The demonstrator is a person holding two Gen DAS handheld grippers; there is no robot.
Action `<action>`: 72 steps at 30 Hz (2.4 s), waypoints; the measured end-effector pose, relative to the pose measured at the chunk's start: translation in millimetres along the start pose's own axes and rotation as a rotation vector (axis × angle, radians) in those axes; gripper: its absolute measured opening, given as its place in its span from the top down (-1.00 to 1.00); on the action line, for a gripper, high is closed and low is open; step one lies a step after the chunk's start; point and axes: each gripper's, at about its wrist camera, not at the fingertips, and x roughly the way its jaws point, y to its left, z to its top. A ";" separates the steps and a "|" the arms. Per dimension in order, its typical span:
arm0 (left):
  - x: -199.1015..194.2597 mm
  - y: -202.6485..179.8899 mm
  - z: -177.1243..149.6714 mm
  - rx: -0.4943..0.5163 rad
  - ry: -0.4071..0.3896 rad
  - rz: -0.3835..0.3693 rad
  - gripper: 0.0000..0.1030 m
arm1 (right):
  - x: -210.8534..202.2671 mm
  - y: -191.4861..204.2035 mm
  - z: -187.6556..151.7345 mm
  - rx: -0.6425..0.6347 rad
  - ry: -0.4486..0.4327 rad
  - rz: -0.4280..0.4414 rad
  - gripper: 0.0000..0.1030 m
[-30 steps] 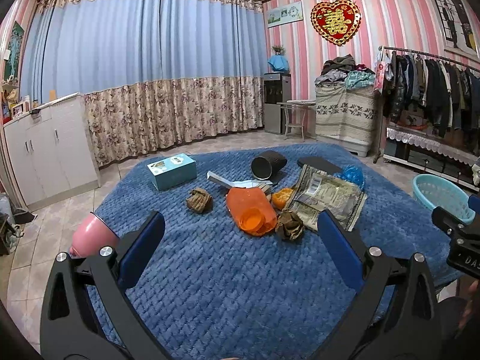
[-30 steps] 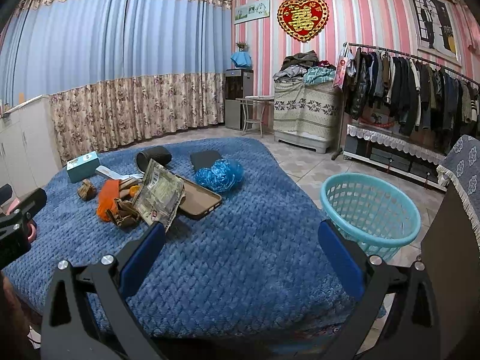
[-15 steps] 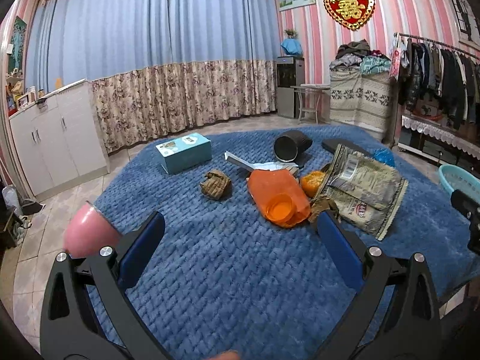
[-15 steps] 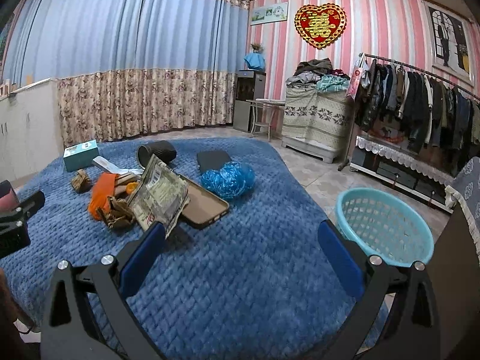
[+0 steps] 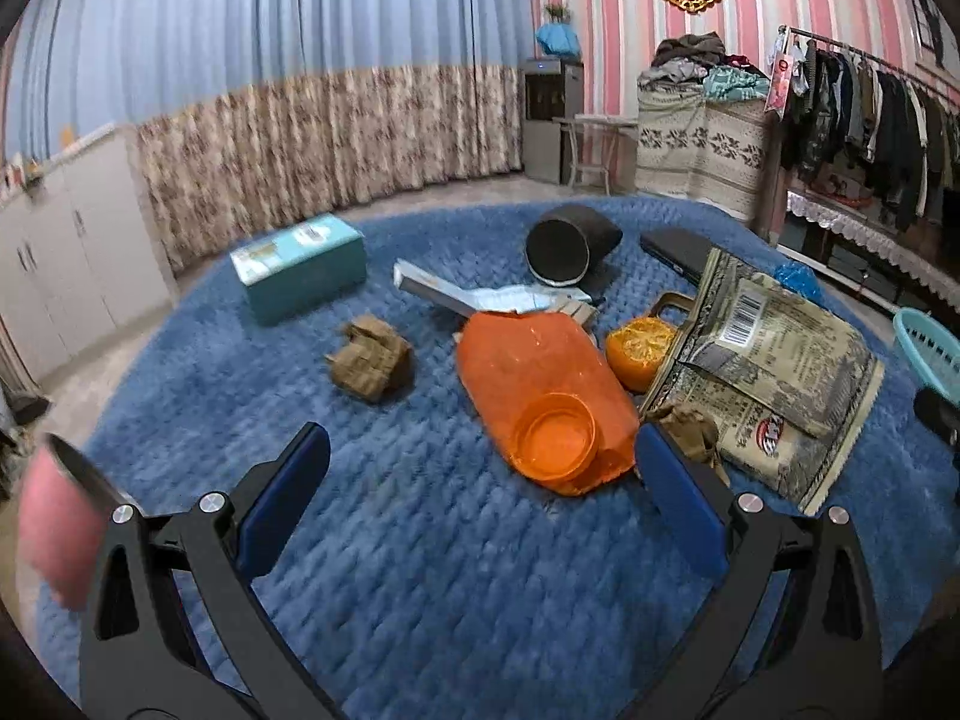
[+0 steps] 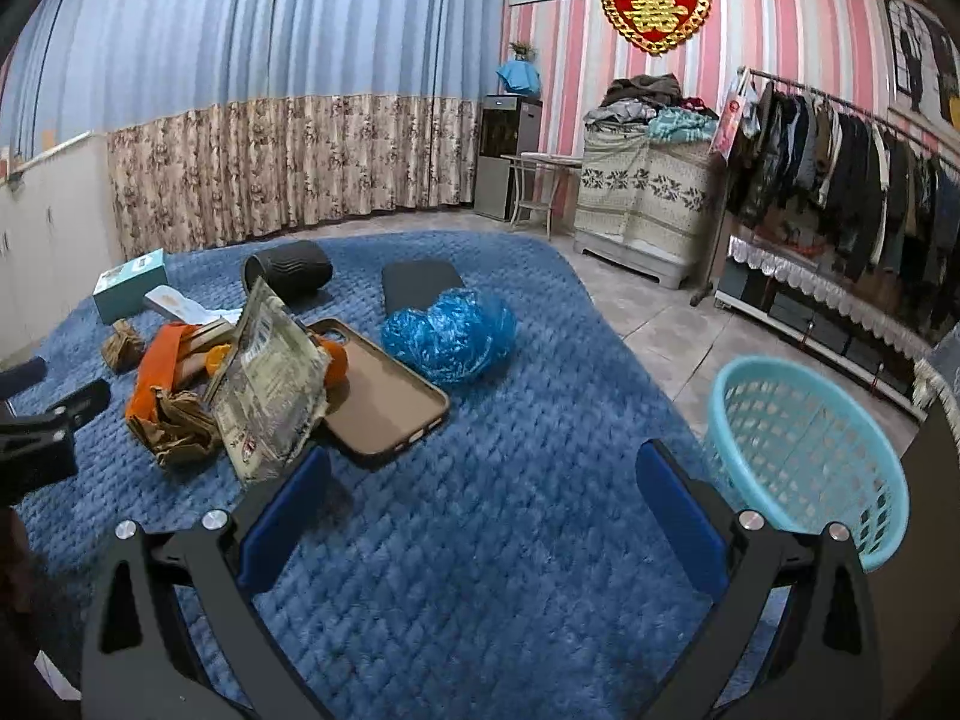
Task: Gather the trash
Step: 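Grasp the orange bag with the left tool while the right grasps the snack wrapper, then carry both items to the blue basket and open both tools to drop them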
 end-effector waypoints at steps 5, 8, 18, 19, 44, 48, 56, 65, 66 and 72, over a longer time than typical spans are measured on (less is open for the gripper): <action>23.5 0.0 2.4 0.000 0.068 -0.026 -0.90 | 7.0 0.2 -4.1 -0.015 0.009 -0.038 -0.93; 30.9 -5.0 1.9 0.014 0.093 -0.025 -0.90 | 10.9 -2.8 -4.5 -0.005 0.012 -0.046 -0.93; 51.3 -9.5 1.2 -0.013 0.194 -0.195 -0.21 | 17.1 -4.7 -5.6 0.014 0.041 -0.014 -0.93; 49.4 -10.4 0.9 -0.012 0.186 -0.198 -0.19 | 16.3 -4.0 -5.7 0.013 0.039 -0.012 -0.93; -13.2 21.9 1.8 0.062 0.030 -0.063 0.23 | 61.0 31.0 21.3 0.050 0.164 0.315 -0.14; -17.7 19.7 7.9 0.071 0.015 -0.052 0.23 | 63.5 32.9 22.8 0.102 0.163 0.444 0.59; -28.7 -6.0 32.8 0.085 -0.040 -0.090 0.23 | 29.4 22.8 34.7 0.080 0.039 0.458 0.94; -43.9 -81.0 81.8 0.137 -0.119 -0.215 0.23 | -35.2 -68.7 79.6 0.150 -0.131 0.208 0.95; -44.8 -94.1 89.6 0.145 -0.129 -0.232 0.23 | -37.9 -77.1 82.9 0.149 -0.139 0.181 0.95; -47.3 -174.7 118.4 0.198 -0.171 -0.330 0.23 | -51.7 -147.7 112.0 0.188 -0.168 -0.072 0.95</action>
